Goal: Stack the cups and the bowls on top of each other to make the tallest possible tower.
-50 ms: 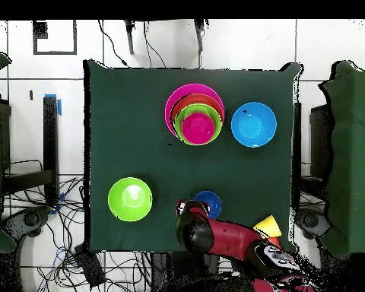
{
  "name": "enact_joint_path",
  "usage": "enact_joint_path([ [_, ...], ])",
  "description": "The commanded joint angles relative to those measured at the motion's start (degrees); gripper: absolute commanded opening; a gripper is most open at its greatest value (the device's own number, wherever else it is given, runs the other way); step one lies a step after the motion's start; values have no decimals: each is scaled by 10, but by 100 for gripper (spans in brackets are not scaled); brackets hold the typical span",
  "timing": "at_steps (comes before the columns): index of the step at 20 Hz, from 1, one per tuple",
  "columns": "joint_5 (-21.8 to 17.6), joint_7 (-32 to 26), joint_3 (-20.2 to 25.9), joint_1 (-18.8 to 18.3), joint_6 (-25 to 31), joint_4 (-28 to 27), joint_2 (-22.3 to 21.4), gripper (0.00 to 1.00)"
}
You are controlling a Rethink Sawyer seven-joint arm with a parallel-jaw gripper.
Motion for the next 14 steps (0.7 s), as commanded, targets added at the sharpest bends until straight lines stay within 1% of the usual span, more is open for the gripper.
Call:
enact_joint_path([
  [1,11,102,7,38,-48,-52,56,100],
  [4,18,102,-7,56,-63,-61,80,100],
  [5,20,102,-9,60,-70,-70,95,100],
  [8,27,103,-15,71,-67,-75,106,100],
  [9,29,102,-22,80,-76,-81,110,0],
  [13,38,100,-30,86,-58,-89,114,0],
  [14,37,100,-32,89,-63,-89,116,0],
])
